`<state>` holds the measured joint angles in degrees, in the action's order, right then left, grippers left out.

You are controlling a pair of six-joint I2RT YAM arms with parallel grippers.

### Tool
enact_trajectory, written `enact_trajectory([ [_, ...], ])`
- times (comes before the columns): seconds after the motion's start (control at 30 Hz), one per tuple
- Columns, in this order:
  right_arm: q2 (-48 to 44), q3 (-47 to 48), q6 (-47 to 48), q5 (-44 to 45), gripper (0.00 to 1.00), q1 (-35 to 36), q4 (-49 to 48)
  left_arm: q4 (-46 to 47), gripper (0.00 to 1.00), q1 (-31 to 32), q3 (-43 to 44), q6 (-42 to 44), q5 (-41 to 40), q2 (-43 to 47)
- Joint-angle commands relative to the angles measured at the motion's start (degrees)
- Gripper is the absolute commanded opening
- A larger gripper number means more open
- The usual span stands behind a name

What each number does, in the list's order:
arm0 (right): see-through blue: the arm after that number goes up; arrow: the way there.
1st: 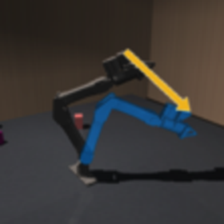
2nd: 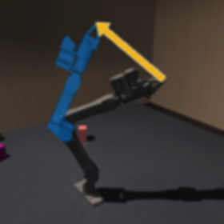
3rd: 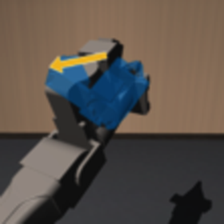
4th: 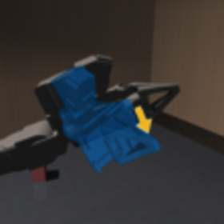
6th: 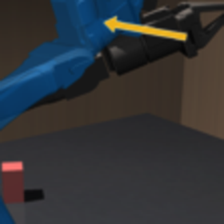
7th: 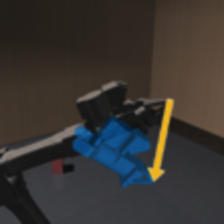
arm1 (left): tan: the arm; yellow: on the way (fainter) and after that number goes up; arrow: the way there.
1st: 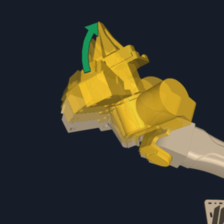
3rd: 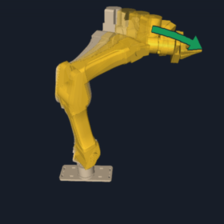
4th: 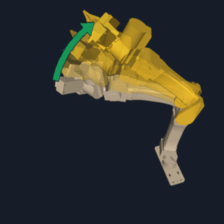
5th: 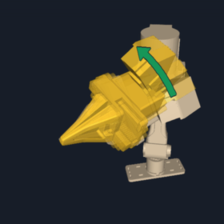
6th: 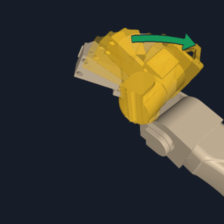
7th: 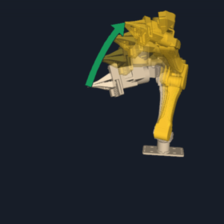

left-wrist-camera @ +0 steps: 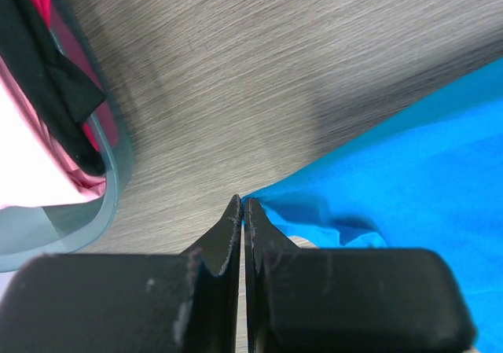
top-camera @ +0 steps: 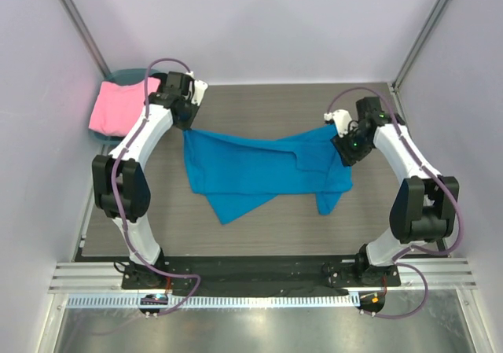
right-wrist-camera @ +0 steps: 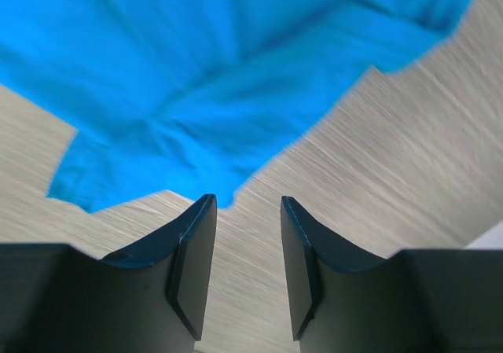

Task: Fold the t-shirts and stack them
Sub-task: Flatten the tshirt out

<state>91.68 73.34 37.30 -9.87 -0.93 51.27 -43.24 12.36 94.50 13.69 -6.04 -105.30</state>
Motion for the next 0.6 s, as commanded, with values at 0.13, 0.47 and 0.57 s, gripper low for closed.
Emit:
enact_trajectory([
  [0.13,2.3,-2.0,-0.6,1.9,0.44,4.3,-2.5,1.8,0.00,-0.1,1.2,-0.5,-1.0,0.4],
  [0.47,9.4,0.0,-0.4,2.3,0.43,7.3,-2.5,1.7,0.00,-0.1,2.1,-0.6,-1.1,-0.7],
  [0.57,10.8,0.2,-0.4,3.4,0.41,8.5,-2.5,1.7,0.00,-0.1,2.2,-0.6,-1.2,-0.9],
])
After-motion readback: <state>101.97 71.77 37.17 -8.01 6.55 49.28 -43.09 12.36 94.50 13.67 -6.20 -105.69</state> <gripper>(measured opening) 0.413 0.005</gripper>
